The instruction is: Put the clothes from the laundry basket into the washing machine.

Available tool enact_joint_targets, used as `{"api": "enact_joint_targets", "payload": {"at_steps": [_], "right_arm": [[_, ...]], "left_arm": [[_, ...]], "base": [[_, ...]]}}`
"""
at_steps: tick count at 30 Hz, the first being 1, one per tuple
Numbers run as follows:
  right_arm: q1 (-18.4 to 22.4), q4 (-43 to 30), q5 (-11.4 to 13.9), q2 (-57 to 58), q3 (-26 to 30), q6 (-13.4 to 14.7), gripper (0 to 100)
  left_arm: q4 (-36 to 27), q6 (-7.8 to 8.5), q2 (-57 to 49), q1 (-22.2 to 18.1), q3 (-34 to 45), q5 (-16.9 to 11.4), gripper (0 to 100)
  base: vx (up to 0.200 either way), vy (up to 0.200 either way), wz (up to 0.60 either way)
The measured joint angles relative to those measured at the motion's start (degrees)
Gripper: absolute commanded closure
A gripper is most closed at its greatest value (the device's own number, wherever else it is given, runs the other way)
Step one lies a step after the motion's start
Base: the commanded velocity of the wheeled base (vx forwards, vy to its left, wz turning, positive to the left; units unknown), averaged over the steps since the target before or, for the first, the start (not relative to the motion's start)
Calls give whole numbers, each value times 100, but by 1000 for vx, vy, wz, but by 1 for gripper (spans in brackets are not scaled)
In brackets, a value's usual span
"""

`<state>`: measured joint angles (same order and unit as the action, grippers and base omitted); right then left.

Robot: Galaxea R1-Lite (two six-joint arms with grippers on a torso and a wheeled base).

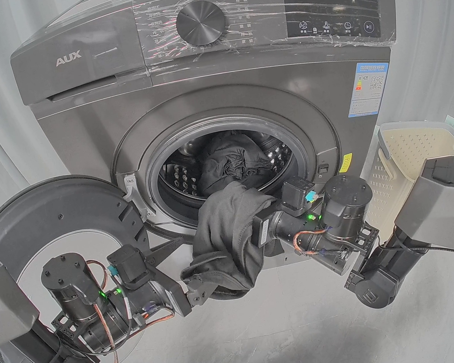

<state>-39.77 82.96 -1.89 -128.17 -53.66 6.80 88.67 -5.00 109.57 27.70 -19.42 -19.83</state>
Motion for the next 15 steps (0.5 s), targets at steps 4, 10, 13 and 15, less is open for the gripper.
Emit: {"api": "enact_joint_targets", "payload": {"at_steps": [4, 10, 13, 15], "right_arm": [[-9, 4, 1, 74, 15, 4, 100], [57, 2, 4, 218, 24, 4, 100], [121, -9, 4, 308, 24, 4, 100], [157, -27, 1, 358, 20, 4, 100]], "left_arm": [[1, 65, 132, 33, 250, -22, 0], [-5, 489, 355, 101, 752, -187, 0], [-2, 540, 418, 94, 936, -296, 0], [1, 603, 443, 79, 1050, -393, 0]], "base": [[0, 0, 0], [0, 0, 0], [0, 0, 0], [0, 0, 0]]}}
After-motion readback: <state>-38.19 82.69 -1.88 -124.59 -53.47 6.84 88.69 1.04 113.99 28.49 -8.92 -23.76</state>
